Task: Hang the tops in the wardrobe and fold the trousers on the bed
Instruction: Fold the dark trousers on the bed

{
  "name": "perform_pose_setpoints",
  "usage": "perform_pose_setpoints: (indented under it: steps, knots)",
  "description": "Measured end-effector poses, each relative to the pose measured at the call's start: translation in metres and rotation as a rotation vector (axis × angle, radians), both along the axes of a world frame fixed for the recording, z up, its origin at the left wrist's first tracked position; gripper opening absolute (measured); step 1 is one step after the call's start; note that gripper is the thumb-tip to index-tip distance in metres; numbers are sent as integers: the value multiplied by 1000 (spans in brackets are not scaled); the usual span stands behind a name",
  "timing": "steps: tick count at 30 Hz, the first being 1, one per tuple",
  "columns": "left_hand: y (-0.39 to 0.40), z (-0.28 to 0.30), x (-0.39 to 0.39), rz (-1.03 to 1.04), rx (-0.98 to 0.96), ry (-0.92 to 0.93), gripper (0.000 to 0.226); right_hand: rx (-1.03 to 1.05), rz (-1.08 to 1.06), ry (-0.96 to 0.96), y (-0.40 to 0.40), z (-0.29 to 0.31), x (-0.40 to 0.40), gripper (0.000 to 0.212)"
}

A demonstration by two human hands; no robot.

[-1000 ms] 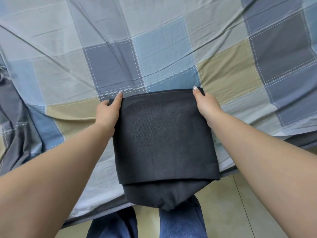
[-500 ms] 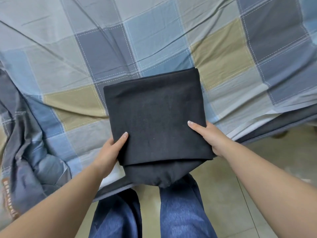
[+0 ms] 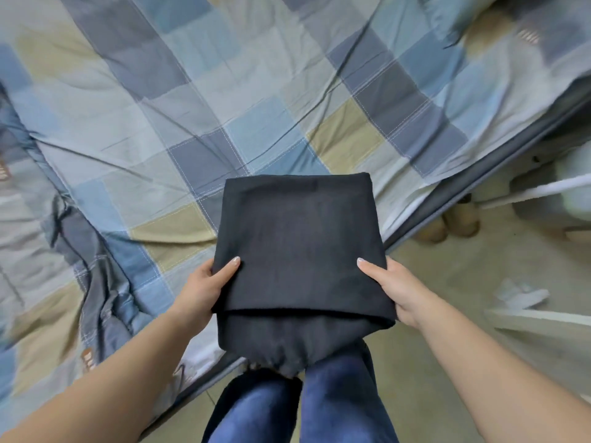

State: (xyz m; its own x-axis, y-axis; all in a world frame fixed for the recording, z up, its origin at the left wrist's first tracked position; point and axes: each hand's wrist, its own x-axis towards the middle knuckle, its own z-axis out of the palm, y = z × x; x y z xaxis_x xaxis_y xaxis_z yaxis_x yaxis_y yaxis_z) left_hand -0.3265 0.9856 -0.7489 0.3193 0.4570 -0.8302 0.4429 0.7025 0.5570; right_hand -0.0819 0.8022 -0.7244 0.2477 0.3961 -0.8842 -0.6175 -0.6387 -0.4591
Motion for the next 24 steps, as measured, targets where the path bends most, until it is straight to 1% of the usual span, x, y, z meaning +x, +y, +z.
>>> perform_pose_setpoints:
  steps: [3, 5, 8, 11, 12, 13, 16, 17, 20, 24]
  knots:
    - [-5, 66, 2, -106, 62, -72, 45, 5, -137, -48, -36, 68, -29, 21]
    - [-11, 107, 6, -181, 104, -102, 56, 19, -227, -76, -61, 110, -45, 25]
    - [-26, 168, 14, -267, 140, -160, 43, 47, -336, -120, -96, 171, -62, 32]
    - [-53, 230, 28, -406, 173, -229, 61, 62, -443, -158, -142, 231, -78, 35]
    - [-66, 251, 36, -441, 181, -261, 61, 81, -480, -186, -161, 253, -81, 37]
    - [-79, 267, 44, -463, 188, -285, 55, 99, -501, -215, -176, 271, -83, 37]
    - [-125, 310, 70, -571, 206, -341, 26, 122, -584, -318, -232, 323, -89, 32]
    - [-145, 325, 80, -610, 210, -358, 22, 135, -613, -349, -254, 339, -92, 31]
    - [-201, 358, 106, -700, 226, -411, 21, 134, -726, -420, -314, 373, -104, 29]
    - [-287, 391, 133, -824, 246, -488, 15, 139, -894, -478, -399, 403, -129, 29]
